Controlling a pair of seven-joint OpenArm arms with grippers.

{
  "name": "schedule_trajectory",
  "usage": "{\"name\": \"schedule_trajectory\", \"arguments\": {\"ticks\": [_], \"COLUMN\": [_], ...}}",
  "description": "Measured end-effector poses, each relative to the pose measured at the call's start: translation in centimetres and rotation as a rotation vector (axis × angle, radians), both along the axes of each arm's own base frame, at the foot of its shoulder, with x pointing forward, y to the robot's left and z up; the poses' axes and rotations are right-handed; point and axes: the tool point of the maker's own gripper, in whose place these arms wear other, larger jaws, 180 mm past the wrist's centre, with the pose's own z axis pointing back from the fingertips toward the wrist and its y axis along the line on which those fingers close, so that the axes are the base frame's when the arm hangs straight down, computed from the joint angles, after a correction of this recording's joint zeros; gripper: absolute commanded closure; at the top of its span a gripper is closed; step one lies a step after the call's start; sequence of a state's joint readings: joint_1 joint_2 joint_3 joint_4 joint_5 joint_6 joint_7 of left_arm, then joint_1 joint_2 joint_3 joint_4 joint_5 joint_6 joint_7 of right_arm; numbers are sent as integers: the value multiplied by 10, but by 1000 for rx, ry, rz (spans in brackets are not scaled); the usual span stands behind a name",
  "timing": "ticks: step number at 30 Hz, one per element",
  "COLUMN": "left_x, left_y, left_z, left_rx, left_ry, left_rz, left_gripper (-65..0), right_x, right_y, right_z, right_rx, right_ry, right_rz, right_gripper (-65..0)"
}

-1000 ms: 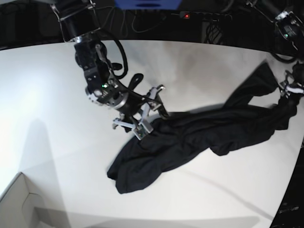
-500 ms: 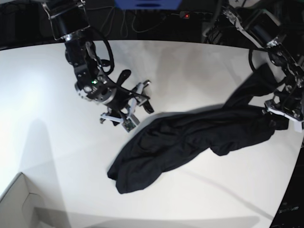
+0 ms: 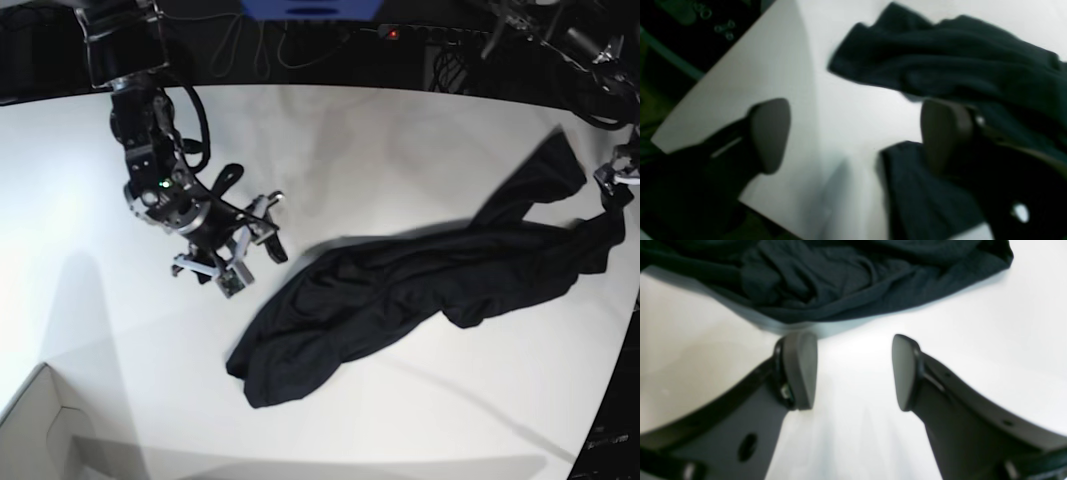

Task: Layout the t-shirt on the table in an organized manner, then fold the t-shirt properly

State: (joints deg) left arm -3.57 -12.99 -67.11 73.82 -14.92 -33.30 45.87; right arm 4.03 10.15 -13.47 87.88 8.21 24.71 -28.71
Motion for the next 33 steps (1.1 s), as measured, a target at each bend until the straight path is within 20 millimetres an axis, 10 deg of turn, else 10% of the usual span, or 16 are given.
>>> {"name": "schedule_trajectory", "arguments": {"ticks": [15,33], "left_x": [62,63], "left_y": [-14,-5], "left_z": [-23,-33], "left_rx": [-88,-125], "left_ry": [-111,-184], "left_rz": [-40,19], "left_gripper": [-650,-650], "right_x": [-10,-15], "right_y": [-15,-26], "right_z": [-12,-18], "right_rx": [-32,-62], "right_ry": [29,42], "right_rz": [-8,-7], "right_gripper": [-355,-355]}}
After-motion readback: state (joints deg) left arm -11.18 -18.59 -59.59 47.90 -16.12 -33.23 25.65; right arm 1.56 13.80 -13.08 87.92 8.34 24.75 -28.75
